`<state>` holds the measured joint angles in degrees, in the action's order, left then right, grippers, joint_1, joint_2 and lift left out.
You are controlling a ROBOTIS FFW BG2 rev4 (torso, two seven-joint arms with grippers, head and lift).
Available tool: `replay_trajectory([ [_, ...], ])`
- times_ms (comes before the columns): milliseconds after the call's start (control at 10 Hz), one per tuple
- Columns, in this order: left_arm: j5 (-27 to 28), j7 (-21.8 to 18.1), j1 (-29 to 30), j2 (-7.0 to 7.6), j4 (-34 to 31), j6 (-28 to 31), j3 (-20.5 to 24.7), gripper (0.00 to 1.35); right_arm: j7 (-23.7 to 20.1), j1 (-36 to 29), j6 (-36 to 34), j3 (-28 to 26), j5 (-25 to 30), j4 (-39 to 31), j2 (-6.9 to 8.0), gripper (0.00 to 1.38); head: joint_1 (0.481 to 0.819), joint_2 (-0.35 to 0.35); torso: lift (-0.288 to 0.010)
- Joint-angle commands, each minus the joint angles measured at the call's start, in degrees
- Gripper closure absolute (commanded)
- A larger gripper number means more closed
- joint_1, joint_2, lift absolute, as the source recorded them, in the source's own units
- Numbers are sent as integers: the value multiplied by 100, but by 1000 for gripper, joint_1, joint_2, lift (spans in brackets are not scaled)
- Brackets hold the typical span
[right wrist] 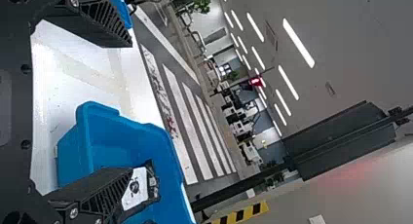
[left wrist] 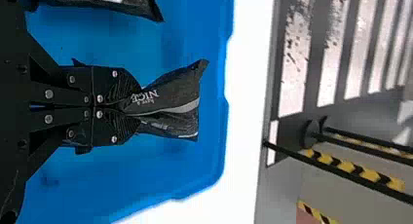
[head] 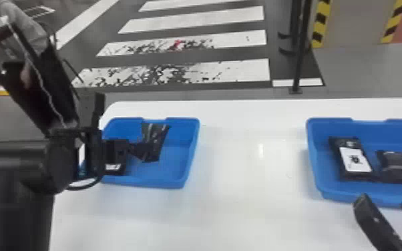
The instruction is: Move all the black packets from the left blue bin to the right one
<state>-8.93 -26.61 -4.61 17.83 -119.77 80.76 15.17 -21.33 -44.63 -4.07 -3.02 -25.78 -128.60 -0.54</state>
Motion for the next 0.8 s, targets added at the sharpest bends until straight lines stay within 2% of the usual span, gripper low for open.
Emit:
replay_trajectory([
  [0, -524, -72, 405, -17, -757, -313, -55, 1200, -47, 47, 0, 50, -85, -98, -16, 124, 695, 220, -185],
  [200, -1107, -318, 798, -43, -1333, -609, -409, 1200, -214, 188, 0, 187, -279, -225, -51, 119, 695, 149, -185],
  [500, -1655, -547, 1122, -122, -1403, -1185, -1026, 1200, -750, 807, -28, 393, -679, 155, -122, 117, 695, 46, -185],
  [700, -1929, -600, 1192, -140, -1432, -1312, -1472, 1200, -873, 1158, -253, 553, -999, 408, -157, 116, 695, -1, -185],
])
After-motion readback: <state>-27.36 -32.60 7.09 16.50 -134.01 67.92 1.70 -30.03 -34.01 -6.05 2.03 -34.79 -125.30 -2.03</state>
